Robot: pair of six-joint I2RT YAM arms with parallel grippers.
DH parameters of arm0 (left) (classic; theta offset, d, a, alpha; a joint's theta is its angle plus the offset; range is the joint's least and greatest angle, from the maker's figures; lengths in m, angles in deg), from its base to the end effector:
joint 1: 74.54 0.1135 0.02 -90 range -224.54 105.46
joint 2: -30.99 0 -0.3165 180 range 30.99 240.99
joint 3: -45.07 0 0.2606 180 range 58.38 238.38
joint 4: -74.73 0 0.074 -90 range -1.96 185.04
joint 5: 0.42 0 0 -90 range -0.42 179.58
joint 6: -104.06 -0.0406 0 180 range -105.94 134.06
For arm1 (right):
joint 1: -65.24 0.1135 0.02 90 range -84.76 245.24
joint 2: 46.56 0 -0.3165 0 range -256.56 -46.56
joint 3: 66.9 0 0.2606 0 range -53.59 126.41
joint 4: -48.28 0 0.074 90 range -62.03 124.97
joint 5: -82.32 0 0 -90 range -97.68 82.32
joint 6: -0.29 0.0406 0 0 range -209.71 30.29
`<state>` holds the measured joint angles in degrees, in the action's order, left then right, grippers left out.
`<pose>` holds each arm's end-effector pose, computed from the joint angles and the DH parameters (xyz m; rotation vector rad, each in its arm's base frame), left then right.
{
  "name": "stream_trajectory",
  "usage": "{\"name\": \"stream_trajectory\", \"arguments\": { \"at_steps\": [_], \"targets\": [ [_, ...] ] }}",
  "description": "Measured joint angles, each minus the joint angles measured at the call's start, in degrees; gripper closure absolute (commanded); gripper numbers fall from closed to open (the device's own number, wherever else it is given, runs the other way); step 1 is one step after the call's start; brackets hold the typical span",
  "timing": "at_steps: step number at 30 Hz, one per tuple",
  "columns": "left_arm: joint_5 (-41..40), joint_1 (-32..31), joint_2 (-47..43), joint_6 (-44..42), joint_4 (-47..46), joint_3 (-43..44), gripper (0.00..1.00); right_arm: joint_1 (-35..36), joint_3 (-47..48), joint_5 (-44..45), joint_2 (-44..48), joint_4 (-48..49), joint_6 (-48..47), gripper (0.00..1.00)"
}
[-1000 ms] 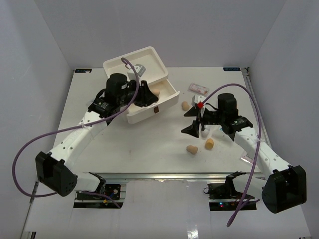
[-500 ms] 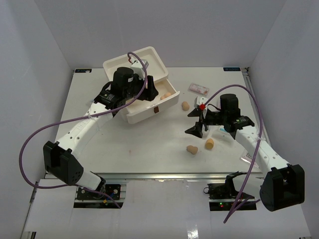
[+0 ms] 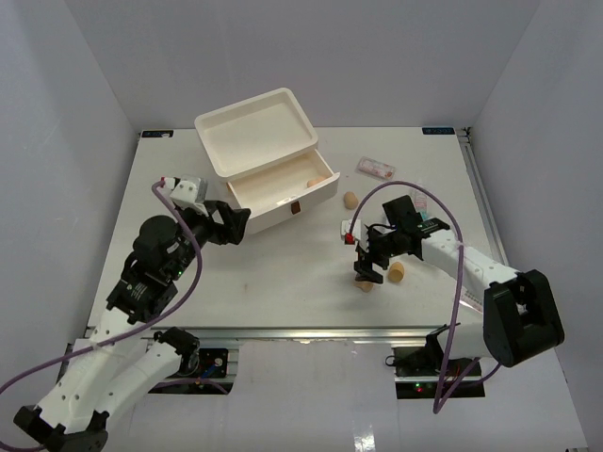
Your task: Organize the makeup
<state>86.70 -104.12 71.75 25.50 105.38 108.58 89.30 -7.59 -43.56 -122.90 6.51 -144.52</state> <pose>0.1176 -0.0644 0.4052 0.2357 1.7167 -0.4878 0.2184 0.1236 0.2533 -1.6935 1.7173 0.5721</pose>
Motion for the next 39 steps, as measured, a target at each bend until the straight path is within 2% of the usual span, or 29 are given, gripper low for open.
{"name": "stream_trajectory", "arguments": {
  "at_steps": [3,9,15,19,22,32,39],
  "targets": [
    [-4.4,0.0,-5.8,0.0,-1.9,-4.7,0.11,1.9,-0.1,4.9,-2.3,0.9,2.4,0.17],
    [-8.9,0.0,-8.3,0.0,-2.0,-8.7,0.11,5.0,0.0,11.7,-8.0,3.3,7.8,0.39],
    [-10.0,0.0,-8.1,-0.1,-2.5,-8.8,0.11,6.0,0.3,12.2,-10.8,2.7,11.2,0.52],
    [-10.2,0.0,-8.1,-0.1,-2.5,-8.8,0.11,6.0,0.6,12.2,-10.9,1.4,11.8,0.71],
    [-10.3,0.0,-8.1,-0.1,-2.6,-8.8,0.11,6.1,1.1,12.2,-10.9,0.3,12.0,0.81],
    [-10.5,0.0,-8.1,-0.1,-2.6,-8.9,0.10,5.3,6.3,9.5,-4.3,-5.7,8.3,0.88],
    [-11.1,0.0,-8.1,0.0,-2.7,-8.9,0.10,5.2,17.9,2.3,-0.2,-9.6,7.1,0.89]
  ]
}}
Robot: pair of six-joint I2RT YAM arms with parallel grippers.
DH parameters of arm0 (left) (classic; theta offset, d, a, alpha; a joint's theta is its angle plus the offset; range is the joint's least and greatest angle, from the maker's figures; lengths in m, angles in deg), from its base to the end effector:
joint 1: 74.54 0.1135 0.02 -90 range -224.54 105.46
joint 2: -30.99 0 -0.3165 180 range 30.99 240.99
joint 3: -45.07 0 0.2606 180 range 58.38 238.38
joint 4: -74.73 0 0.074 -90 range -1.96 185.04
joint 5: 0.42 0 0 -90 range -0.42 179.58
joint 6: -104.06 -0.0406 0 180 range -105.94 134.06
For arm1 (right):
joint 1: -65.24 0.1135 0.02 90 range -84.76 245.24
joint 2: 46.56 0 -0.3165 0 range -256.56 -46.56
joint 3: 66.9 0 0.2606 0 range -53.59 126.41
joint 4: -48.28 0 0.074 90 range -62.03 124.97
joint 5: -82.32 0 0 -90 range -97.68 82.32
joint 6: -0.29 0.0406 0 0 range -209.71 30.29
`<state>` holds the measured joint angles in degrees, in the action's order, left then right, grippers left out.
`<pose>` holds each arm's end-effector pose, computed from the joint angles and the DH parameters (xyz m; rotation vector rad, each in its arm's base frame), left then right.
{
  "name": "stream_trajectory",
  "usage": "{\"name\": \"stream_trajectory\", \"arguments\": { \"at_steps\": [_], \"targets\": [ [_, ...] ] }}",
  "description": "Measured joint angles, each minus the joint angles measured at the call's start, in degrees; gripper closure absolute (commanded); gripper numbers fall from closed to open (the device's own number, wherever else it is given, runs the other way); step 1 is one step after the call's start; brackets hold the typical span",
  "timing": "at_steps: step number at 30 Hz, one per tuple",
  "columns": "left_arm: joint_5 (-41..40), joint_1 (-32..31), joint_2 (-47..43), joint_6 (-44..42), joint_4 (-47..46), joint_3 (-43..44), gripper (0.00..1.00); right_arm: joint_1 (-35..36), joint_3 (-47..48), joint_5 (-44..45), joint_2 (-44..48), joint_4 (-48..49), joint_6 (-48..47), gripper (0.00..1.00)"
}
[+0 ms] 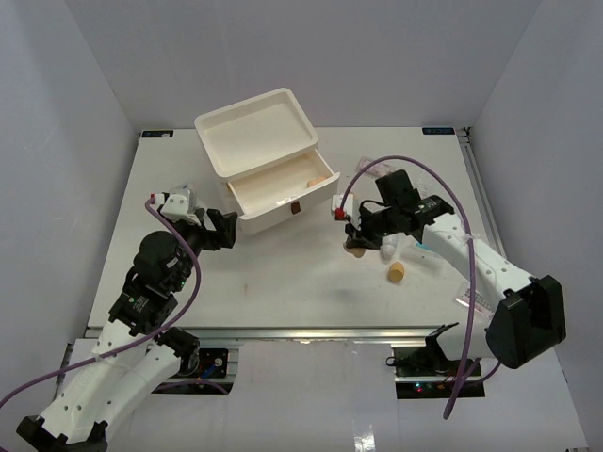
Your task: Organize the makeup
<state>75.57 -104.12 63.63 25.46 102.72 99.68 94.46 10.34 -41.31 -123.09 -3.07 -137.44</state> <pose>0.0987 -0.0447 0.3698 0.0816 1.6817 -0.3346 0.2292 0.1540 0.3412 -1.6407 1.6612 0.5589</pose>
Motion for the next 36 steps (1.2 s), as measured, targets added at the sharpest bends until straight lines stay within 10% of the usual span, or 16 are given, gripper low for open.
{"name": "stream_trajectory", "arguments": {
  "at_steps": [14,26,36],
  "targets": [
    [-0.5,0.0,0.3,0.0,-0.1,-0.3,0.10,0.1,44.1,-3.9,-20.7,12.0,20.9,0.87],
    [-0.6,0.1,0.3,0.0,-0.1,-0.3,0.10,0.1,43.7,3.8,-29.8,13.7,27.2,0.41],
    [-0.5,0.1,0.3,0.0,-0.1,-0.3,0.10,-2.7,36.6,0.0,-20.9,15.2,27.8,0.38]
  ]
}}
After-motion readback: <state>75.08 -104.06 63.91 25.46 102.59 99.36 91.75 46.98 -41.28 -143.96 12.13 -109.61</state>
